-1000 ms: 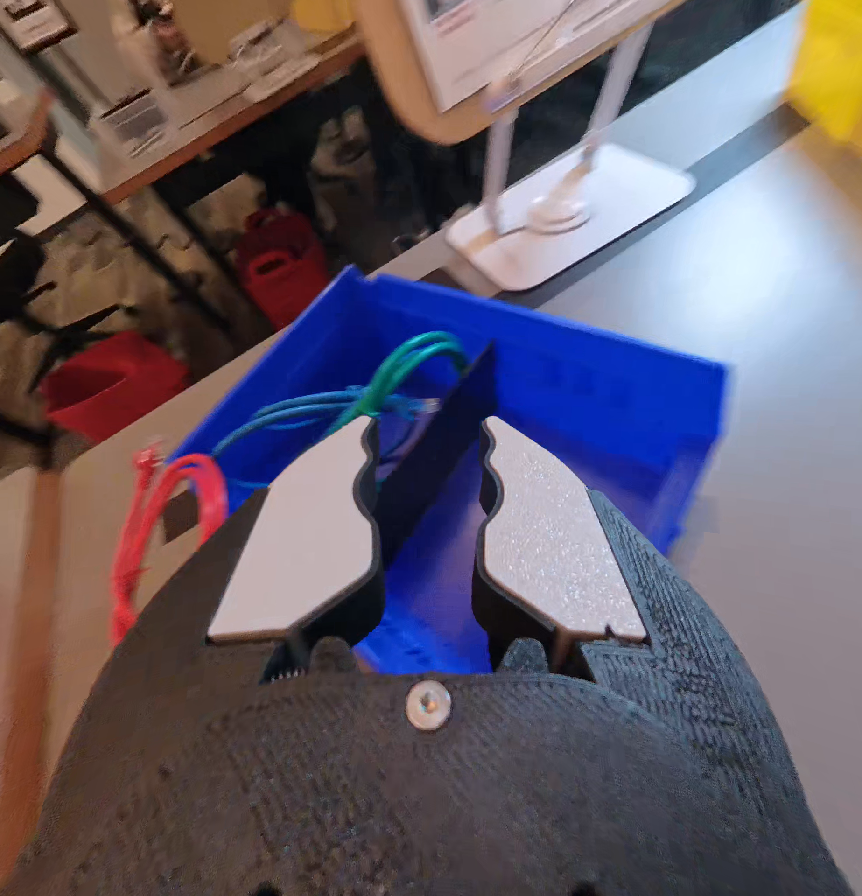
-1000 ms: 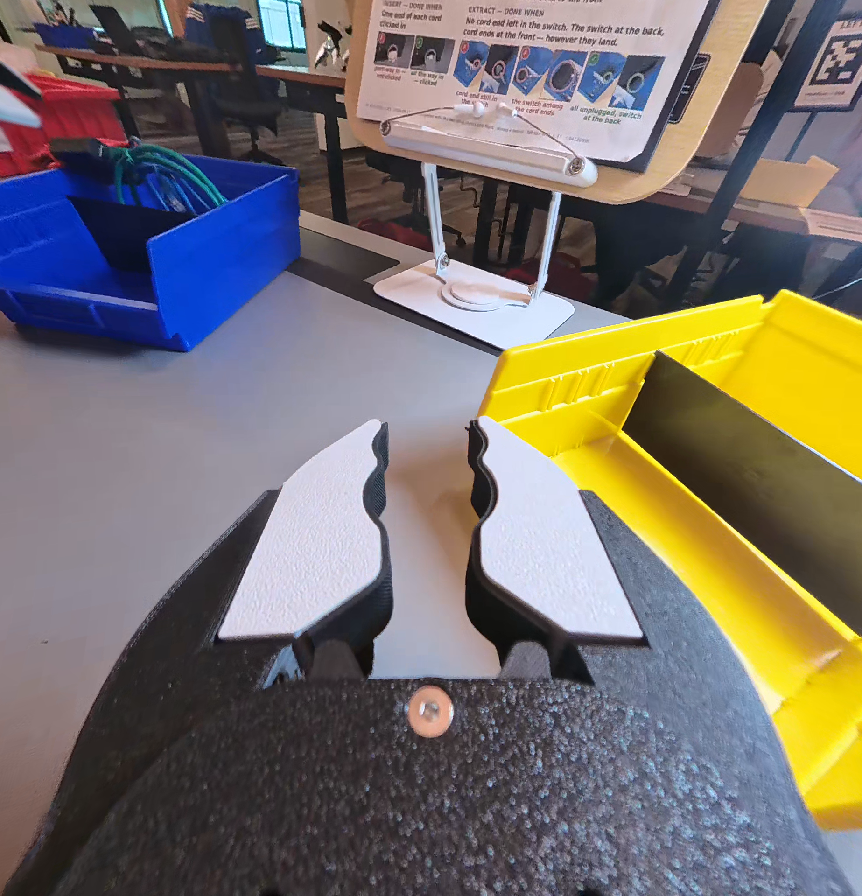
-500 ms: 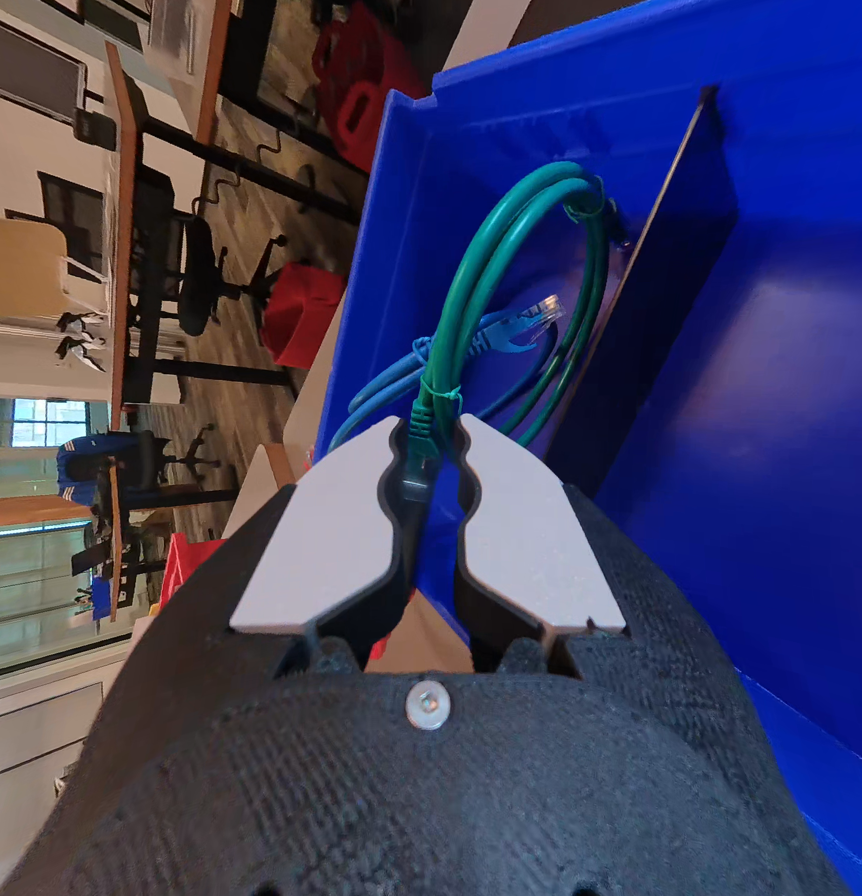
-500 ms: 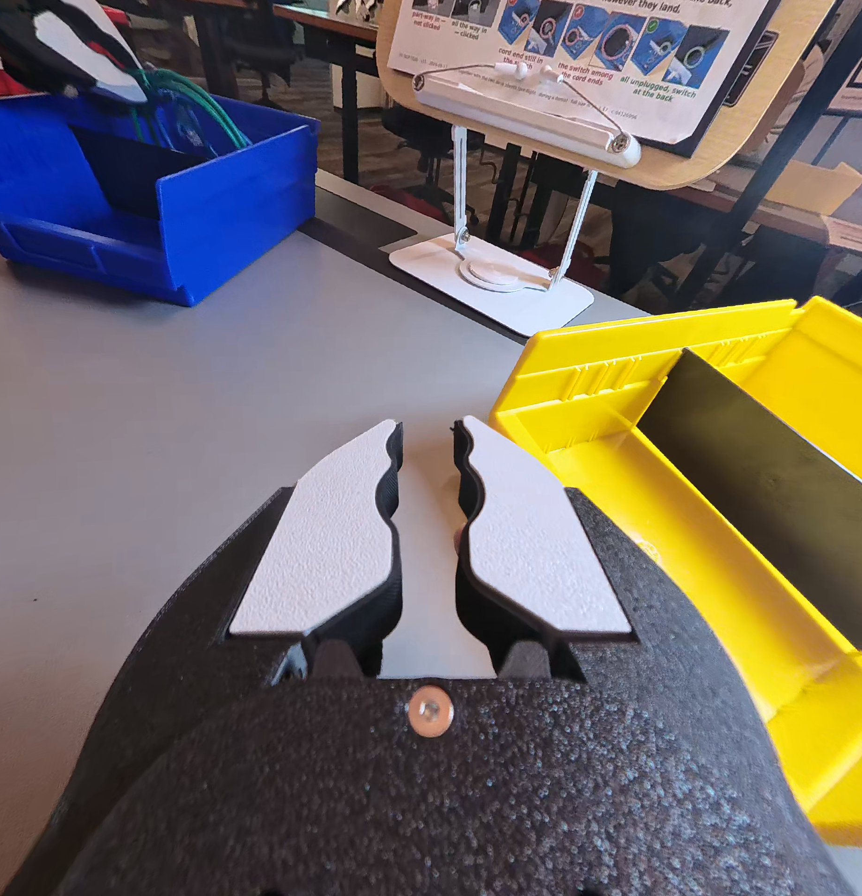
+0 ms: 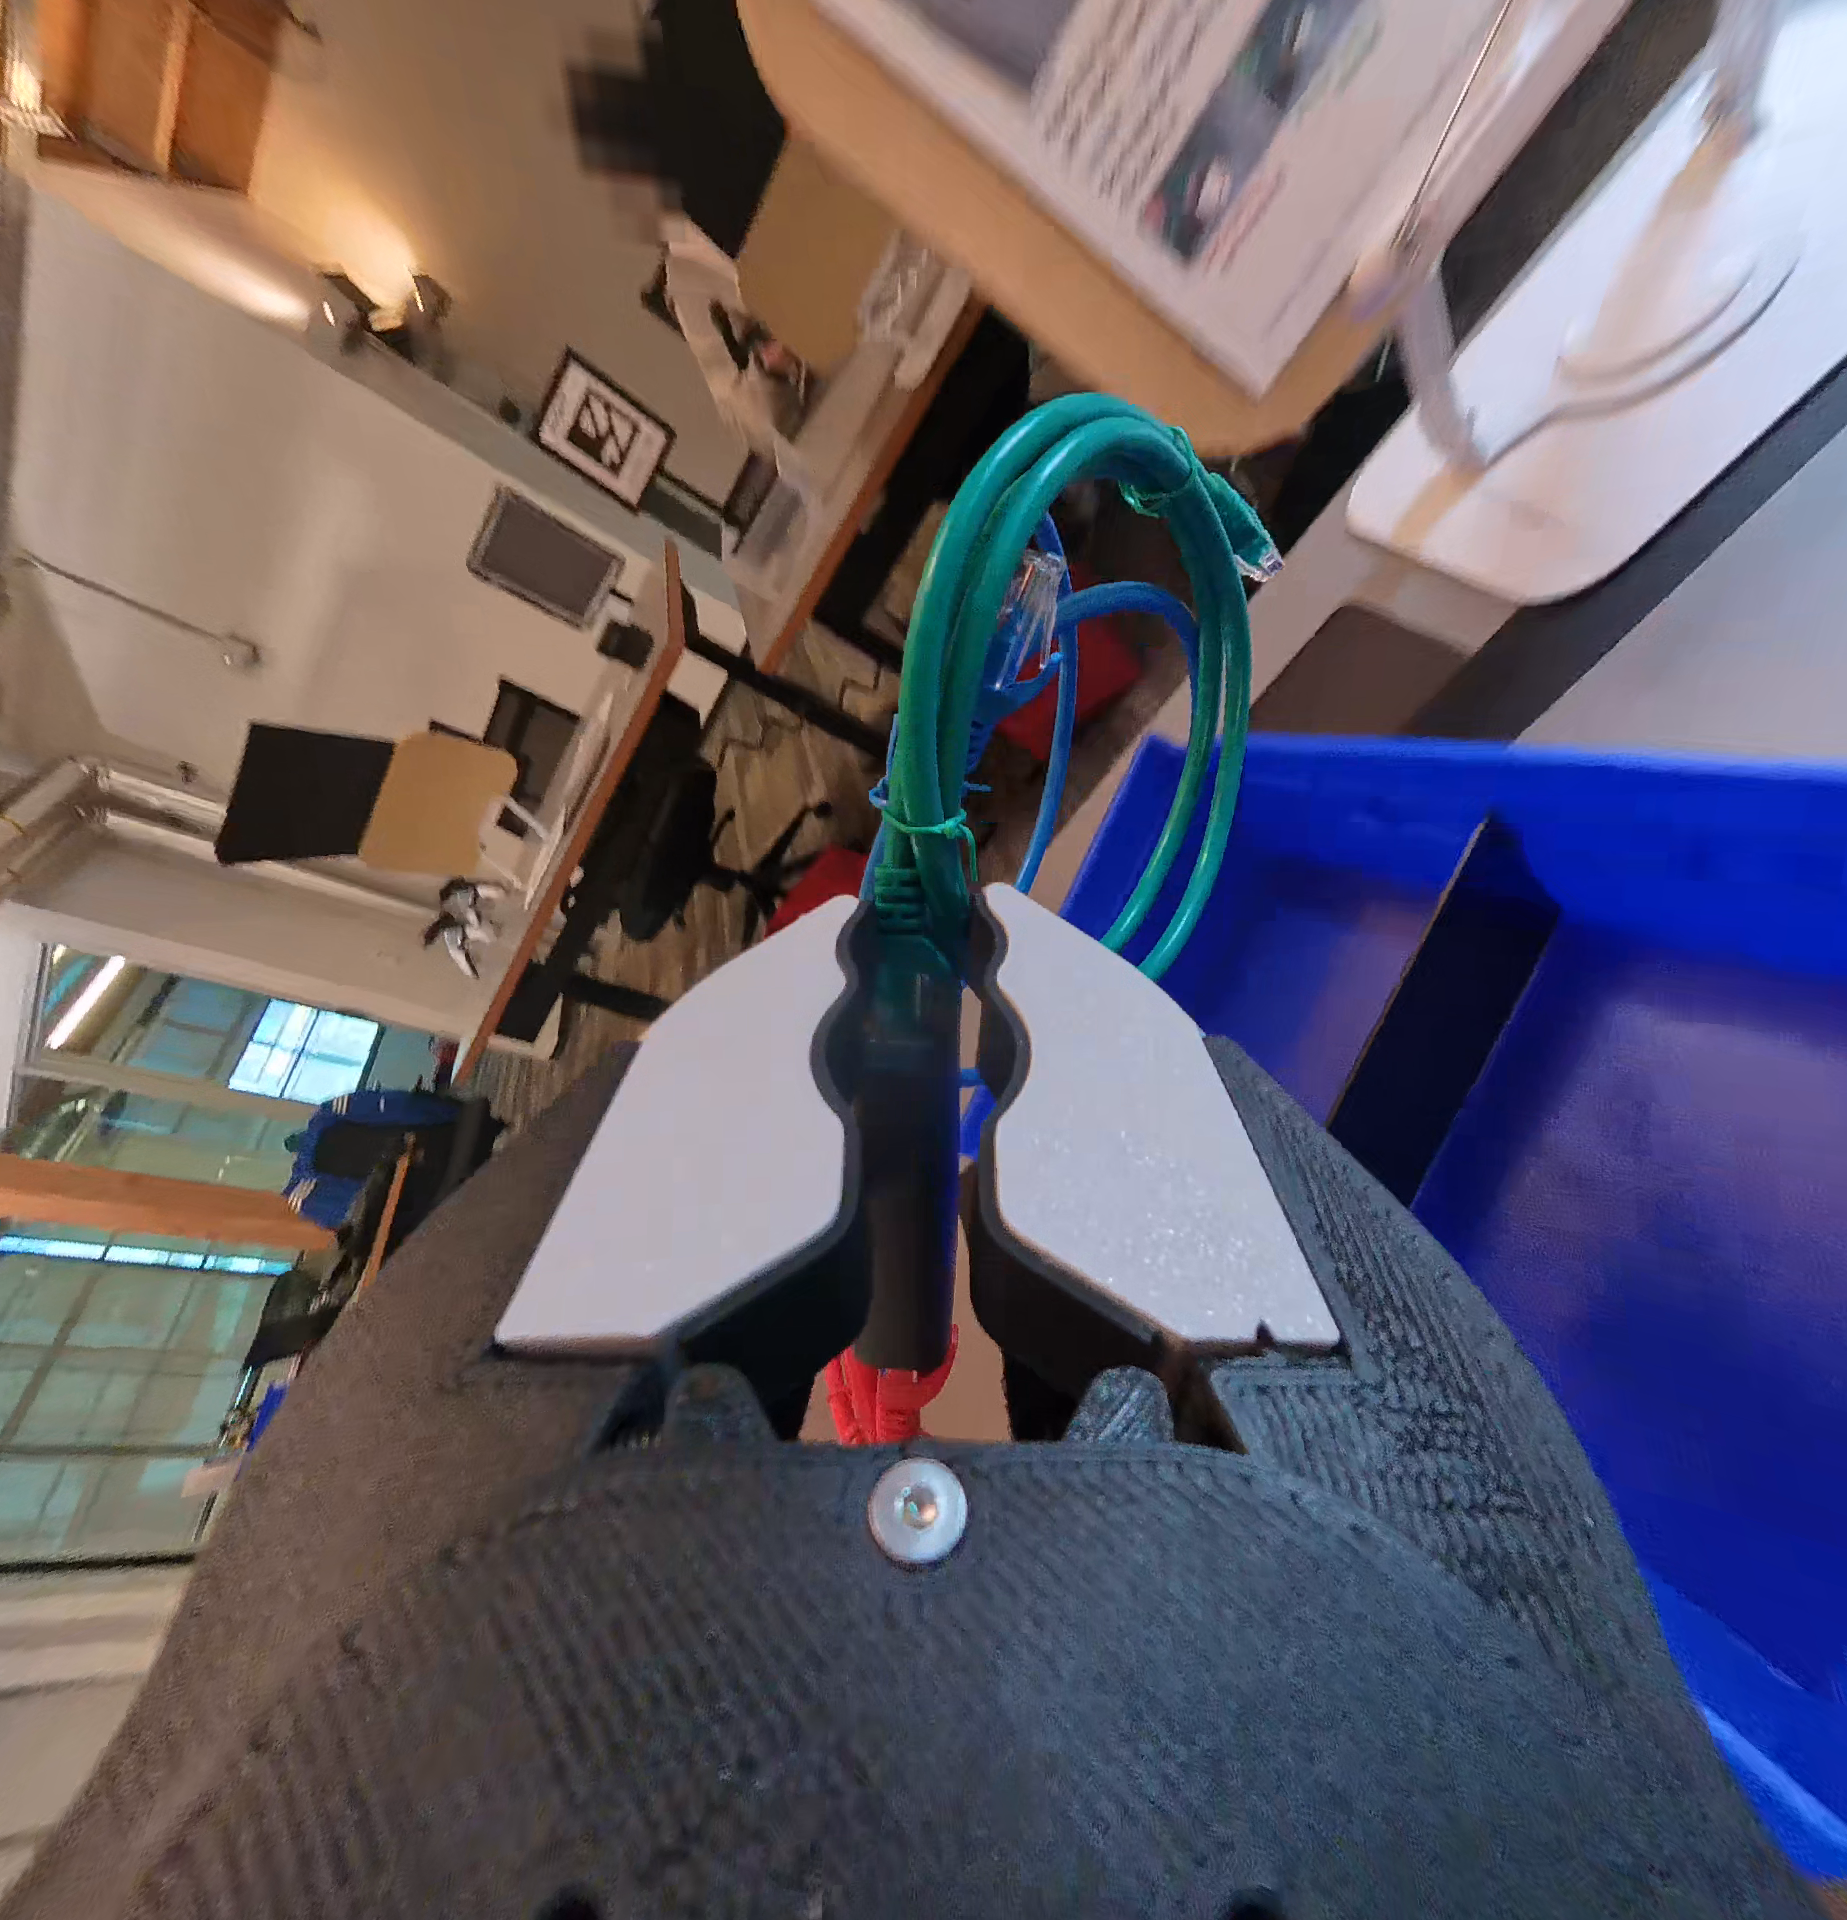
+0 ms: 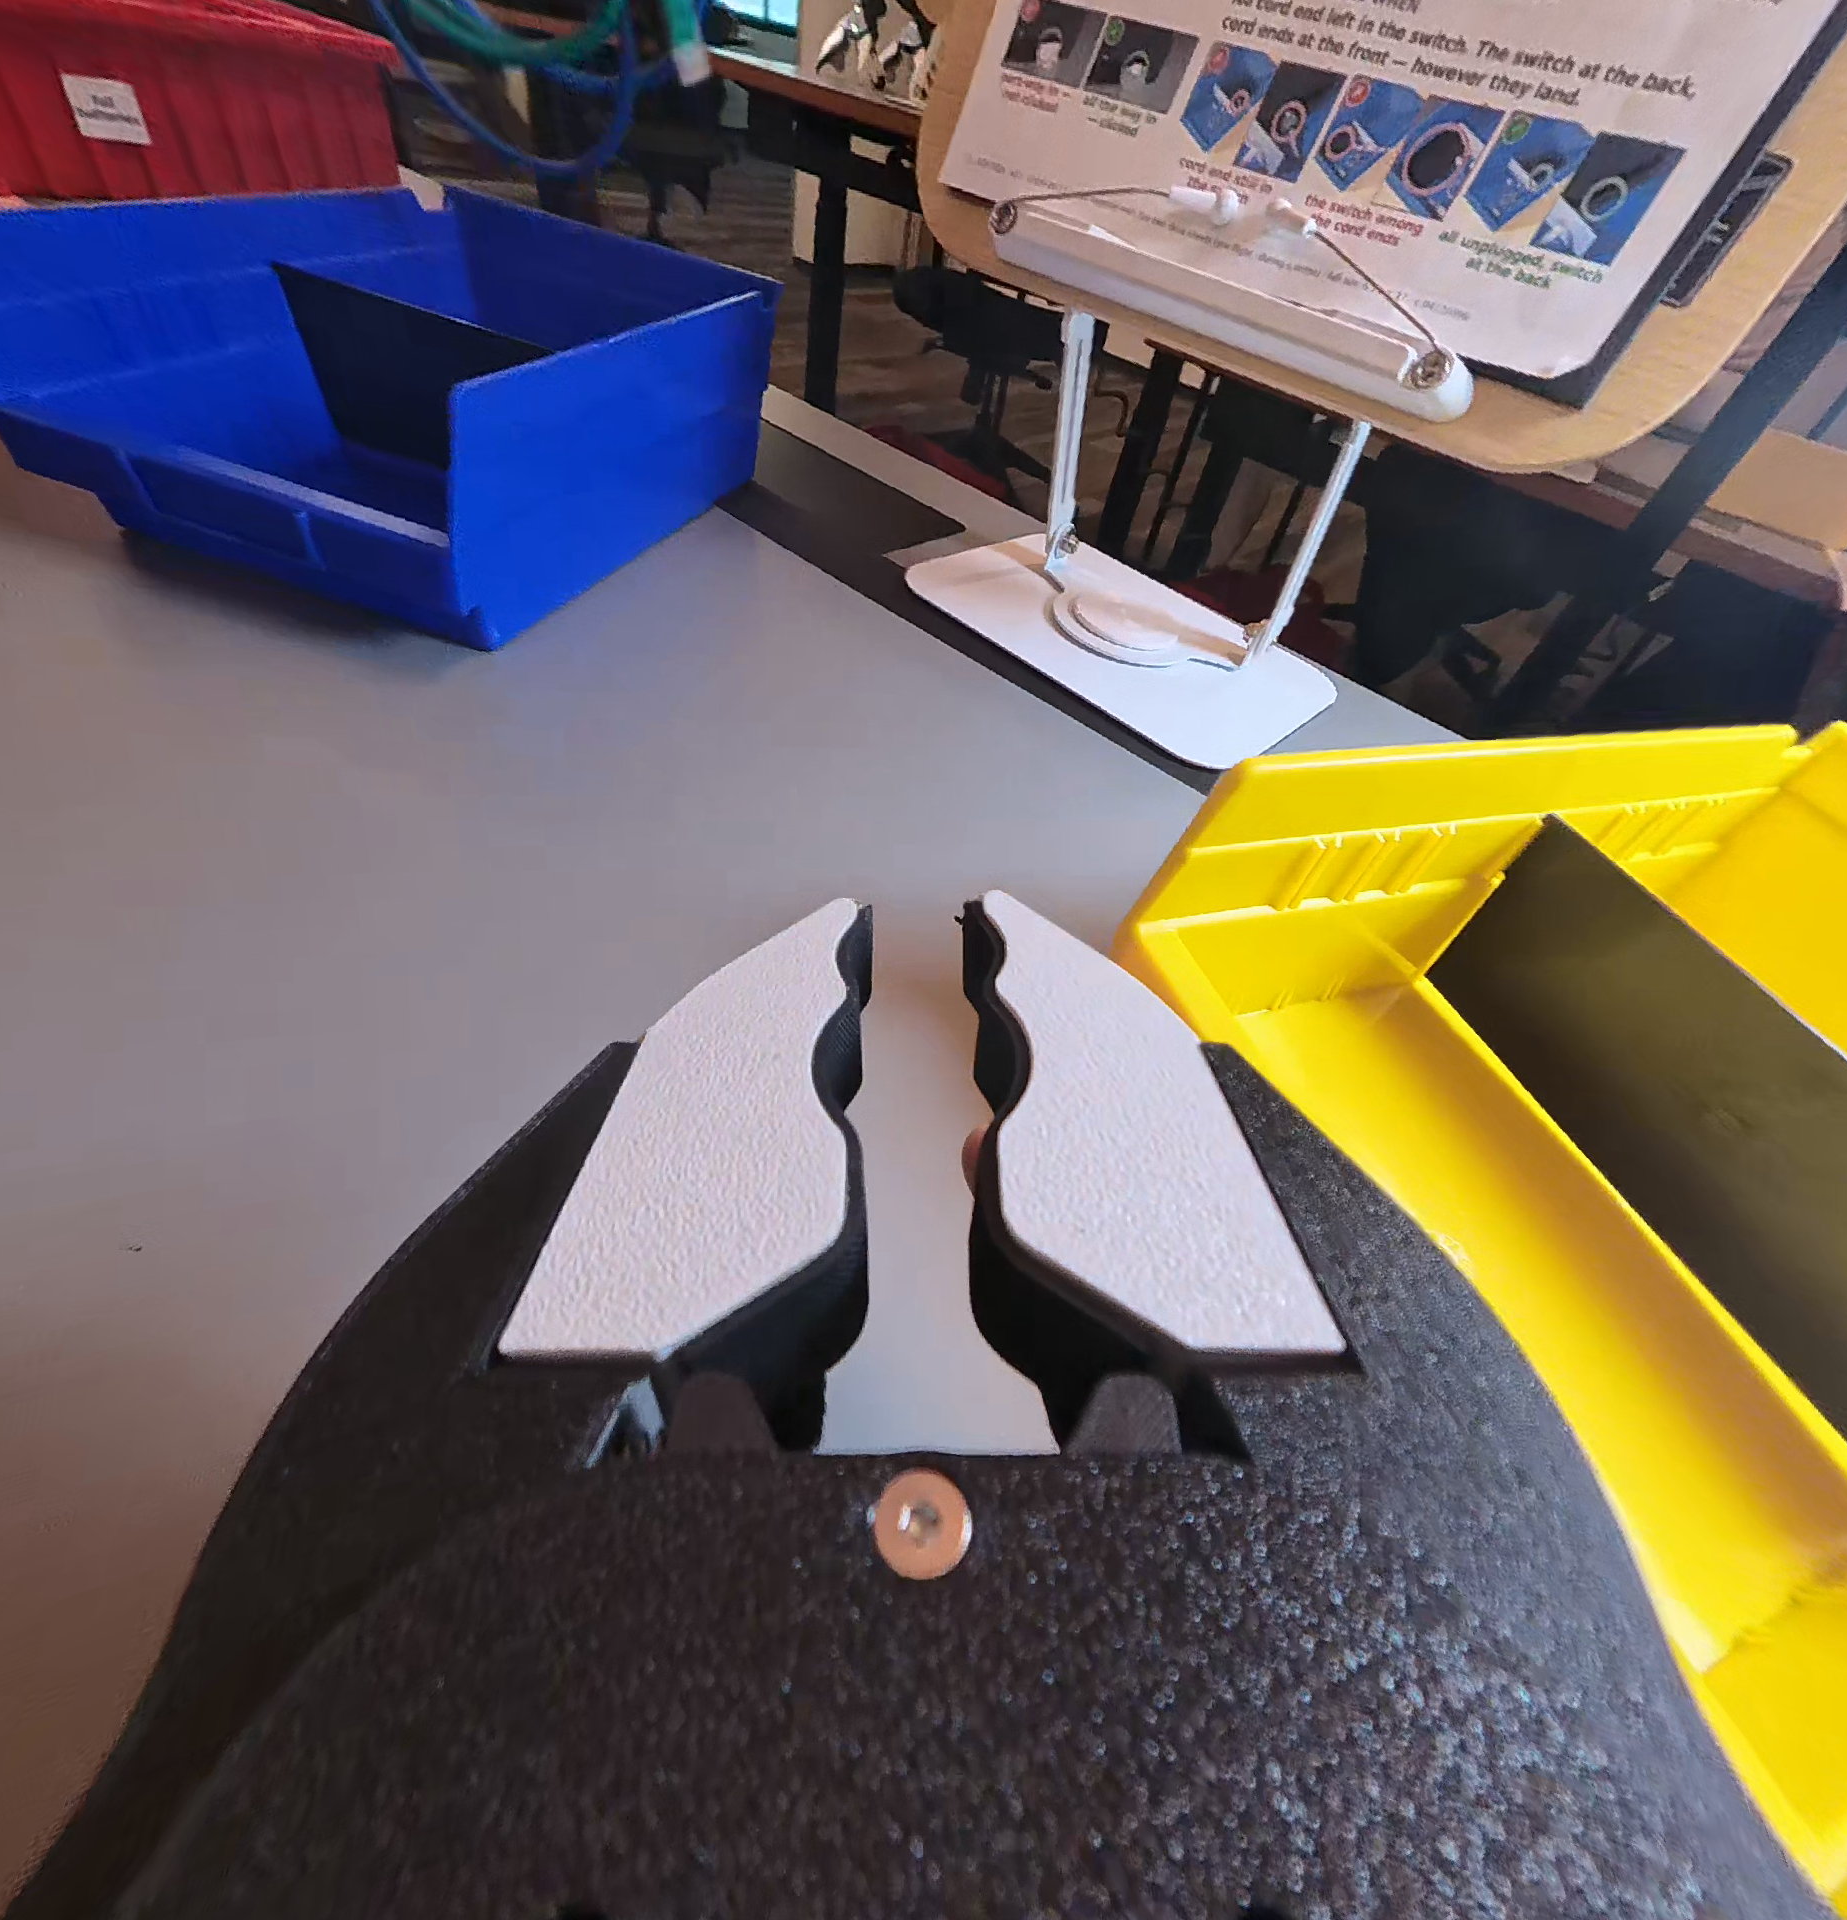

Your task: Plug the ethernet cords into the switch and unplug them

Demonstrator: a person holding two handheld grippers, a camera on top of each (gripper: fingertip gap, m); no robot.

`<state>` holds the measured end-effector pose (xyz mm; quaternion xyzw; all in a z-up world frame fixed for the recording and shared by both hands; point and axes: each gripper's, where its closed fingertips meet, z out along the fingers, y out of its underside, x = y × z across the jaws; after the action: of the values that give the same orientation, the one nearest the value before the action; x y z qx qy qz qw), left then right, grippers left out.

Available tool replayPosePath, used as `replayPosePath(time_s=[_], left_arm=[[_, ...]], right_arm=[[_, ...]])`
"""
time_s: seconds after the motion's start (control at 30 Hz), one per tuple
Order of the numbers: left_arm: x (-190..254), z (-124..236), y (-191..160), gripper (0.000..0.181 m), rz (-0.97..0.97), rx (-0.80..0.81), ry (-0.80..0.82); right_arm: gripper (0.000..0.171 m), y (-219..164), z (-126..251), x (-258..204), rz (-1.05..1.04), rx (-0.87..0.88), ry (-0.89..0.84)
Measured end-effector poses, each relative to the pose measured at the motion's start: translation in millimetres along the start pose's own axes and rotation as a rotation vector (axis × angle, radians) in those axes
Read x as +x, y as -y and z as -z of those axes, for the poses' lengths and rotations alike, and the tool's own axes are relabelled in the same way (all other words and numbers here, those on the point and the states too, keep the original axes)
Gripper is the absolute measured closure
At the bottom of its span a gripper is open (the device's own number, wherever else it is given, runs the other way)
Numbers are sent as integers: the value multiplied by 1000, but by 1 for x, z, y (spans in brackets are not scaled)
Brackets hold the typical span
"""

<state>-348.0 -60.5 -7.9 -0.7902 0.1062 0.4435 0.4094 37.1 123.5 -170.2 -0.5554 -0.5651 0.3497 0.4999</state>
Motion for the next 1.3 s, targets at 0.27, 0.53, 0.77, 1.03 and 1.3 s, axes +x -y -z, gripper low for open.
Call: replayPosePath(time_s=[0.27,0.53,0.77,1.03,1.3], left_arm=[[86,91,128,163,140,390,-308],[220,152,179,164,399,648,-810],[263,165,167,165,834,683,-1230],[260,161,153,165,692,716,-1043],[255,155,150,165,488,687,-819]], right_arm=[[147,7,-5,-38,-1,18,130],[132,18,0,-84,100,79,274],[124,22,4,-112,53,130,428],[166,10,3,-90,195,27,316],[144,22,53,-37,201,-25,383]])
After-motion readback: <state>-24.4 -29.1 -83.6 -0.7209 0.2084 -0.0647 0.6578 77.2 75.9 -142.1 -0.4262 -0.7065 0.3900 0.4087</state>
